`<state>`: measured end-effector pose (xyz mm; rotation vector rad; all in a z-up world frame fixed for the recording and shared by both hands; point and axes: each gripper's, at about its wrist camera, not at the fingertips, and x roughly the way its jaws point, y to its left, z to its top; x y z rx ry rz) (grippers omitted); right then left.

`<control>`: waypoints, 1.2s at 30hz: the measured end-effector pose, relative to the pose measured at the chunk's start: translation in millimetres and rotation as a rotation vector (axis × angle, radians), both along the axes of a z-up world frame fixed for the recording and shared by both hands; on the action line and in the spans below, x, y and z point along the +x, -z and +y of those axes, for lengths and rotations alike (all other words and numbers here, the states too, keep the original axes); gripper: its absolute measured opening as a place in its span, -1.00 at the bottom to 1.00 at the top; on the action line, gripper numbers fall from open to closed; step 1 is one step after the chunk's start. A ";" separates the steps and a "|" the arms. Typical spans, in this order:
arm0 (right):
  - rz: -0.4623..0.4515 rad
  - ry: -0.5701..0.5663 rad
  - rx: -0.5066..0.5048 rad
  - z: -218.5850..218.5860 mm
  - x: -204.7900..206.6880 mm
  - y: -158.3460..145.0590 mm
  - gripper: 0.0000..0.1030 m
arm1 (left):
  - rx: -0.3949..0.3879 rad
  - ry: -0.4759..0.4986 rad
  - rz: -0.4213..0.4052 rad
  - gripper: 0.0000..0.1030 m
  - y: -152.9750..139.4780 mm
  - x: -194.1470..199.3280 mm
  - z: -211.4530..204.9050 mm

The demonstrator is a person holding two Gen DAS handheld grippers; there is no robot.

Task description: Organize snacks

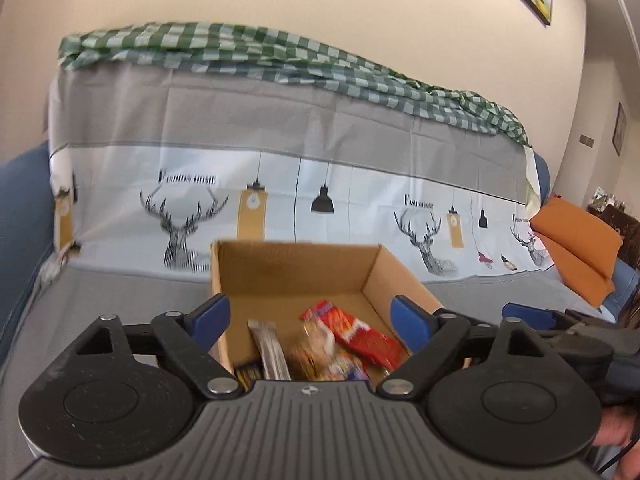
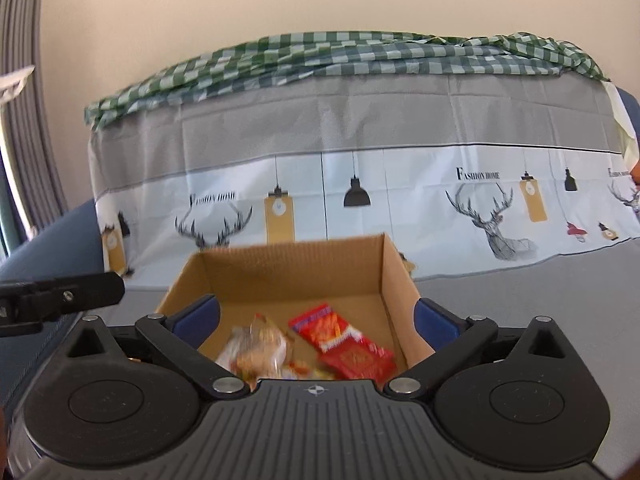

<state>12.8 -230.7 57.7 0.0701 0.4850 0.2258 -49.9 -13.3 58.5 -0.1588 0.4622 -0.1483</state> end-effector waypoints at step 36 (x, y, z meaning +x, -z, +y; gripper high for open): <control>0.088 0.038 -0.079 -3.5 -28.6 35.4 0.99 | 0.032 -0.054 0.202 0.99 64.9 -9.9 -19.4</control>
